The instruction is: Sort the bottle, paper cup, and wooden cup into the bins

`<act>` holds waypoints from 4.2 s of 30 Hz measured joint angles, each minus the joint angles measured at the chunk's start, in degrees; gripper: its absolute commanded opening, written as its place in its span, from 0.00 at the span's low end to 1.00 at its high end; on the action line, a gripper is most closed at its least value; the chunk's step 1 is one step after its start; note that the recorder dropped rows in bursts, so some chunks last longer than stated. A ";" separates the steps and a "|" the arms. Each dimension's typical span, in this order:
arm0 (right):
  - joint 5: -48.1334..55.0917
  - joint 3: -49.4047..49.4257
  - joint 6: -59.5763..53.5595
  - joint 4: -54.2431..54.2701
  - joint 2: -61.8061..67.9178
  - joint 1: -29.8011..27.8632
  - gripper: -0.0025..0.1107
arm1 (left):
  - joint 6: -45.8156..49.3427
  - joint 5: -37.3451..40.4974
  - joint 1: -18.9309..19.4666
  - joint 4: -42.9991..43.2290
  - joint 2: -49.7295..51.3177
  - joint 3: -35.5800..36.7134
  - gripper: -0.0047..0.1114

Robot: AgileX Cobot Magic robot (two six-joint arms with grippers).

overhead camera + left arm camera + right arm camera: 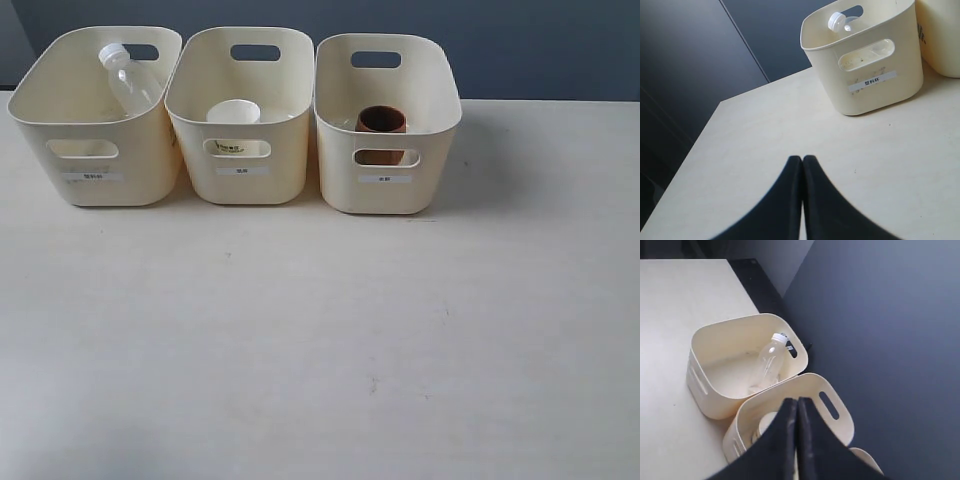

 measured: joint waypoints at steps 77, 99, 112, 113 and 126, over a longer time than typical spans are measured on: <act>-62.21 149.48 -18.07 47.54 -112.75 -62.30 0.02 | 0.00 0.00 0.00 0.00 0.00 0.00 0.04; -61.42 149.61 20.81 7.81 -113.12 -62.30 0.02 | 0.00 0.00 0.00 0.00 0.00 0.00 0.04; -61.42 149.61 24.12 5.03 -113.12 -62.30 0.02 | 0.00 0.00 0.00 0.00 0.00 0.00 0.04; -61.42 149.61 24.12 5.03 -113.12 -62.30 0.02 | 0.00 0.00 0.00 0.00 0.00 0.00 0.04; -61.42 149.61 24.26 5.03 -113.12 -62.30 0.02 | 0.00 0.00 0.00 0.00 0.00 0.00 0.04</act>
